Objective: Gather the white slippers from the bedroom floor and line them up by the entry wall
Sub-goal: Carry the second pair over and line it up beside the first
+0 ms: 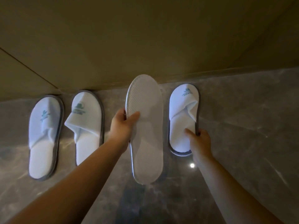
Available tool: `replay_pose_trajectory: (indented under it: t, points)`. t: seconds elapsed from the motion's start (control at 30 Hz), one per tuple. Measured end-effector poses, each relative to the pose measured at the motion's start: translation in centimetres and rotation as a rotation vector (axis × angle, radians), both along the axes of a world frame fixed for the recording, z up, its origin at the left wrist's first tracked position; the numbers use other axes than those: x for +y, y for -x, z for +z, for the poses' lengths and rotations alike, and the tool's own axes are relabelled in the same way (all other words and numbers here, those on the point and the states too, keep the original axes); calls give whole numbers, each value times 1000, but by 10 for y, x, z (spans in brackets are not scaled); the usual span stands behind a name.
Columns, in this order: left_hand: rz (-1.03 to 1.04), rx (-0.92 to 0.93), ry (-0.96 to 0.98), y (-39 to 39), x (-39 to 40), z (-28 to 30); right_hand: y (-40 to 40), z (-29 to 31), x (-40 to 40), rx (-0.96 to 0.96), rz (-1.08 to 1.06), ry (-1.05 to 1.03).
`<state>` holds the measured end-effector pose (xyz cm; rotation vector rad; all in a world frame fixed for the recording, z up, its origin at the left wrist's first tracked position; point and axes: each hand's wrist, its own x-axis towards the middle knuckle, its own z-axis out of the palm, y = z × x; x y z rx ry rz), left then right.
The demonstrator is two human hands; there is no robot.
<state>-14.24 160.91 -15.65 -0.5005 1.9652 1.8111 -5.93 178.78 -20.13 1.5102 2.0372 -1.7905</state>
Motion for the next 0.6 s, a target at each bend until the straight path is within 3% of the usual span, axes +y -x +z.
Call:
replay_pose_trajectory:
  t: [0.07,0.2,0.37,0.53,0.6]
  points:
    - [-22,8,-2,7,8,-1,11,-11,3,8,46,1]
    - [-42,24,-12,13,20,11,12,5,6,65,177,-253]
    - [-144,-55,-133,0,39,11,-3,32,-19,325,380,-24]
    - [-293,-119,-299,-8,53,9,-6,37,-31,127,589,-348]
    - [-347,-127,-378,-7,51,12,-7,43,-31,145,538,-319]
